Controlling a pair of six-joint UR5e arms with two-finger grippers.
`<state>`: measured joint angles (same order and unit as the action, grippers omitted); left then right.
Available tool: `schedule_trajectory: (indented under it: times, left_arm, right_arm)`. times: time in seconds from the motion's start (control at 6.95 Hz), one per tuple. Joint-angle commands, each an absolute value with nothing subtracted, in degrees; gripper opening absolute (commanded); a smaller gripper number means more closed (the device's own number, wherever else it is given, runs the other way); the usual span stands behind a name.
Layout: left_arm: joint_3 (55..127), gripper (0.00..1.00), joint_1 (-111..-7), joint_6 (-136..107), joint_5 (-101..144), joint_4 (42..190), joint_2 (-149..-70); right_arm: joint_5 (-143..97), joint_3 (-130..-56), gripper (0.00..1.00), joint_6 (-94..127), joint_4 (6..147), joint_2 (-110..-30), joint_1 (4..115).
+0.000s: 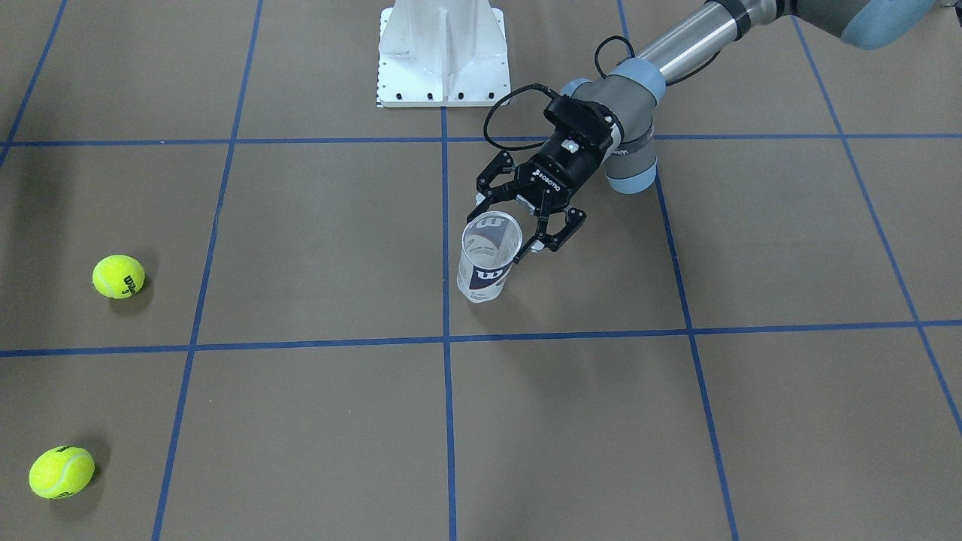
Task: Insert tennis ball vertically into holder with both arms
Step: 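Lower the upright can onto the table with the left gripper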
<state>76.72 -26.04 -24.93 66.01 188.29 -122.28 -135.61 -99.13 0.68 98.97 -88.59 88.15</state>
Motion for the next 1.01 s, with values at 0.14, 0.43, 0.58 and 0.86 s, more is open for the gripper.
schedule_trajectory:
  times: [0.14, 0.43, 0.58, 0.86]
  left_arm:
    - [76.5, 0.40, -25.8, -21.6, 66.0, 188.4, -122.7]
    - [76.4, 0.46, -25.1, -21.6, 65.8, 188.6, -122.9]
    - [76.5, 0.52, -24.7, -21.5, 65.7, 188.7, -122.8]
    - [76.5, 0.66, -24.5, -21.6, 65.7, 188.6, -122.9]
  right_arm:
    - [-135.6, -99.1, 0.99, 0.7, 99.0, -88.6, 88.2]
    - [-135.6, -99.1, 0.99, 0.7, 99.0, -88.6, 88.2]
    - [-135.6, -99.1, 0.99, 0.7, 99.0, -88.6, 88.2]
    - [-135.6, -99.1, 0.99, 0.7, 99.0, -88.6, 88.2]
